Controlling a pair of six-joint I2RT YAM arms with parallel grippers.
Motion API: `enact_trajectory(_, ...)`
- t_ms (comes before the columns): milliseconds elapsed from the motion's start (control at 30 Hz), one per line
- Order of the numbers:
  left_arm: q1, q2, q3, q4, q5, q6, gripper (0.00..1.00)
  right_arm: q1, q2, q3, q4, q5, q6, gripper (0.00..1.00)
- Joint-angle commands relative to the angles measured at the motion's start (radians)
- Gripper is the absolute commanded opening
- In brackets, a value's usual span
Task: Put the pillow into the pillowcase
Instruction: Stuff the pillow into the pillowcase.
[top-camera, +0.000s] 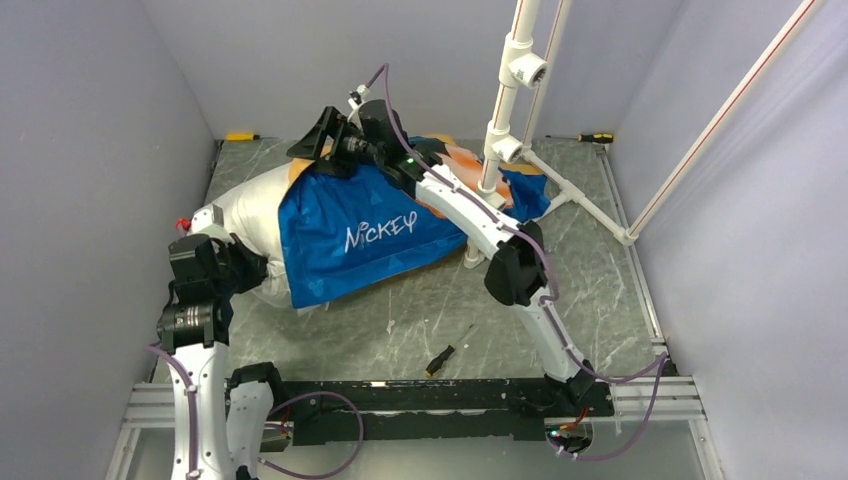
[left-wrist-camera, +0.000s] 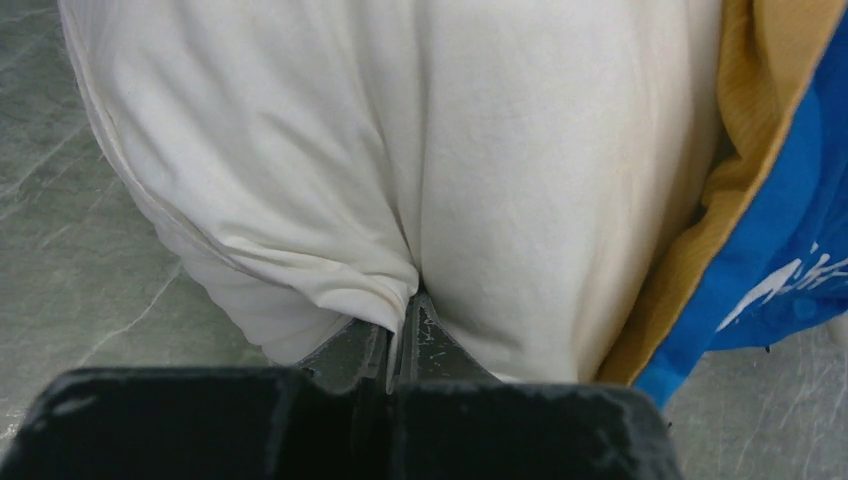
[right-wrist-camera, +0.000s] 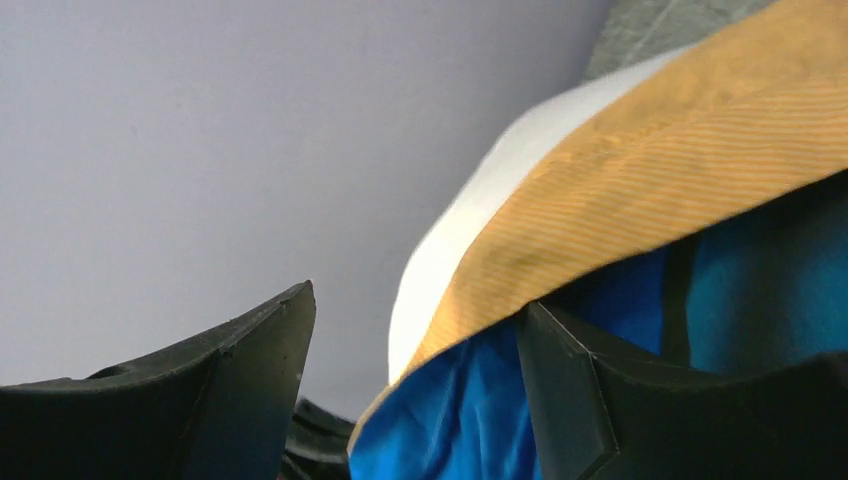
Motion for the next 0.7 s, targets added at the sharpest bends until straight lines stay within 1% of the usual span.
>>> enact_trajectory(0,-0.017,-0.067,-0.017,0.049,0.18,0.039,0.0,0.006,0.13,0.114,0.103,0.021,0.226,0.72)
enact_trajectory(67,-0.017,-0.091,-0.025,0.056,0.198,0.039,0.0,0.007,0.17,0.104,0.117,0.015,0.286,0.61)
enact_trajectory(133,-0.018,-0.11,-0.028,0.065,0.236,0.041,0.0,0.009,0.186,0.09,0.137,0.014,0.305,0.38)
enact_trajectory(167,-0.019,-0.118,-0.031,0.069,0.259,0.042,0.0,0.01,0.19,0.084,0.161,0.005,0.311,0.25)
enact_trajectory(200,-0.017,-0.125,-0.035,0.074,0.283,0.043,0.0,0.009,0.193,0.083,0.181,-0.004,0.316,0.04)
enact_trajectory(233,-0.018,-0.132,-0.041,0.08,0.307,0.044,0.0,0.01,0.199,0.093,0.188,-0.015,0.32,0.0)
enact_trajectory(333,-0.018,-0.147,-0.047,0.101,0.339,0.057,0.0,0.008,0.216,0.127,0.253,-0.09,0.35,0.0)
enact_trajectory(433,-0.018,-0.142,-0.052,0.136,0.386,0.073,0.0,0.015,0.215,0.143,0.395,-0.185,0.387,0.0)
enact_trajectory(500,-0.017,-0.133,-0.06,0.171,0.415,0.072,0.0,0.03,0.2,0.142,0.524,-0.247,0.407,0.0)
enact_trajectory(567,-0.018,-0.132,-0.065,0.215,0.41,0.066,0.0,0.052,0.199,0.159,0.617,-0.309,0.444,0.0)
enact_trajectory(667,-0.018,-0.135,-0.08,0.305,0.364,0.044,0.0,0.102,0.216,0.196,0.724,-0.419,0.519,0.0)
